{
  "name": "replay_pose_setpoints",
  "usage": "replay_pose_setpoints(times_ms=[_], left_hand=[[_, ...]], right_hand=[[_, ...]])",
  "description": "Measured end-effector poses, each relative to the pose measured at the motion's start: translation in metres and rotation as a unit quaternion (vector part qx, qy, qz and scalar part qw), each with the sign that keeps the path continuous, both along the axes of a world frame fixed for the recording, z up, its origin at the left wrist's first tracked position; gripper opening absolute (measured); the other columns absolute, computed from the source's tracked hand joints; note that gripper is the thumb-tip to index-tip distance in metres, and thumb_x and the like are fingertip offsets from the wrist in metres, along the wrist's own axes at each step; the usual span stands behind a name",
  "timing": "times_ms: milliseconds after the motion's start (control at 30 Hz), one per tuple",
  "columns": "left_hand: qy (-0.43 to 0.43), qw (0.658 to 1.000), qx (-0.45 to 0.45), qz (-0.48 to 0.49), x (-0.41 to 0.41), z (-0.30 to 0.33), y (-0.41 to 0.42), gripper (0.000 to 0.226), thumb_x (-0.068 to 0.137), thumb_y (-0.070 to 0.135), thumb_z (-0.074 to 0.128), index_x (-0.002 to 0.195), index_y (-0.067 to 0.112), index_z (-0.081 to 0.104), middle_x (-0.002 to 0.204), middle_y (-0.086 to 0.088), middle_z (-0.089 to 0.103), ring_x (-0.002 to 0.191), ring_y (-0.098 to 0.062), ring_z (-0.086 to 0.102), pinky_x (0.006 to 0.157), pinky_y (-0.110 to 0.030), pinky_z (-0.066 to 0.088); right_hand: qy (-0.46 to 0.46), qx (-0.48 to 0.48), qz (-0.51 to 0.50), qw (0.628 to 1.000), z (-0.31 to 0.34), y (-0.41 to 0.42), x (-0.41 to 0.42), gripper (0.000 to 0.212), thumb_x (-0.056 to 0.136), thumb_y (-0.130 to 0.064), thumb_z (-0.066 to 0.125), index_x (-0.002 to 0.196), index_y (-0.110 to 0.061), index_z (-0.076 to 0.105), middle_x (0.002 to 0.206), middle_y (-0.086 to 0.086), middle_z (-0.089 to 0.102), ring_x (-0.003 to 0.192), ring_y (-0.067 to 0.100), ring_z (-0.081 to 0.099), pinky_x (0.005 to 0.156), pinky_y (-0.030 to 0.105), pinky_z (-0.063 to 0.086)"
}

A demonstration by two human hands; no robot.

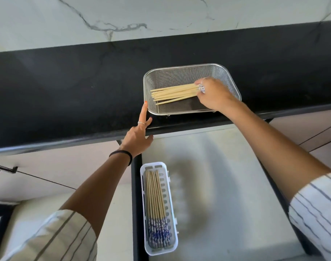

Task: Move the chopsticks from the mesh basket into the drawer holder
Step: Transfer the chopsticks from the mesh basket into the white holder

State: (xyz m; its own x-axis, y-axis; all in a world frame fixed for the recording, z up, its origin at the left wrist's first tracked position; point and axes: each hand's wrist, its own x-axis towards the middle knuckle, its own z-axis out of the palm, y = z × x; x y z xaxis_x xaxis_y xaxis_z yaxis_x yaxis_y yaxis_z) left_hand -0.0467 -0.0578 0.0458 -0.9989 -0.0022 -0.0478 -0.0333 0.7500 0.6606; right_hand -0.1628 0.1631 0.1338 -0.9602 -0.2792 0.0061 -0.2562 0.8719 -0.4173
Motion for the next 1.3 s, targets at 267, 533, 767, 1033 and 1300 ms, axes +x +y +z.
replay_pose_setpoints(times_ms=[267,533,767,1033,1300], left_hand=[[0.017,0.999,-0.006,0.029,0.001,-0.003,0.005,0.106,0.086,-0.003,0.056,0.147,0.035,-0.022,0.148,-0.004,0.039,0.102,-0.029,0.065,0.074,-0.028,0.058],[0.019,0.999,-0.008,0.047,0.002,-0.007,0.008,0.105,0.086,-0.004,0.055,0.147,0.039,-0.020,0.147,-0.001,0.041,0.104,-0.033,0.063,0.075,-0.026,0.057],[0.020,0.998,0.000,0.057,0.001,-0.008,0.009,0.104,0.087,-0.003,0.055,0.147,0.039,-0.019,0.149,-0.001,0.039,0.101,-0.030,0.065,0.070,-0.022,0.057],[-0.002,0.999,0.012,0.050,-0.001,-0.008,0.009,0.107,0.086,-0.004,0.056,0.146,0.041,-0.021,0.148,0.000,0.039,0.069,-0.001,0.055,0.077,-0.032,0.058],[-0.027,0.998,0.011,0.056,-0.002,-0.005,0.013,0.109,0.086,-0.003,0.057,0.145,0.037,-0.024,0.149,-0.002,0.037,0.062,0.013,0.034,0.077,-0.021,0.045]], right_hand=[[-0.104,0.131,0.044,0.985,-0.033,-0.001,-0.044,0.072,0.089,-0.014,0.058,0.150,-0.020,0.021,0.160,0.002,0.018,0.145,0.023,0.023,0.115,0.035,0.024],[0.019,0.175,0.061,0.982,-0.047,-0.007,-0.048,0.060,0.081,0.004,0.057,0.136,-0.010,0.038,0.131,0.011,0.043,0.114,0.035,0.052,0.094,0.048,0.047],[0.072,0.221,0.069,0.970,-0.054,-0.009,-0.054,0.057,0.086,0.008,0.049,0.137,-0.014,0.038,0.133,0.008,0.045,0.129,0.035,0.040,0.102,0.051,0.036],[0.098,0.299,0.122,0.941,-0.048,-0.014,-0.055,0.056,0.089,0.006,0.047,0.142,-0.008,0.033,0.138,0.015,0.044,0.133,0.035,0.035,0.107,0.049,0.032],[0.097,0.274,0.126,0.949,-0.045,-0.012,-0.051,0.052,0.087,0.008,0.049,0.135,-0.007,0.038,0.129,0.014,0.046,0.118,0.036,0.047,0.090,0.050,0.045]])
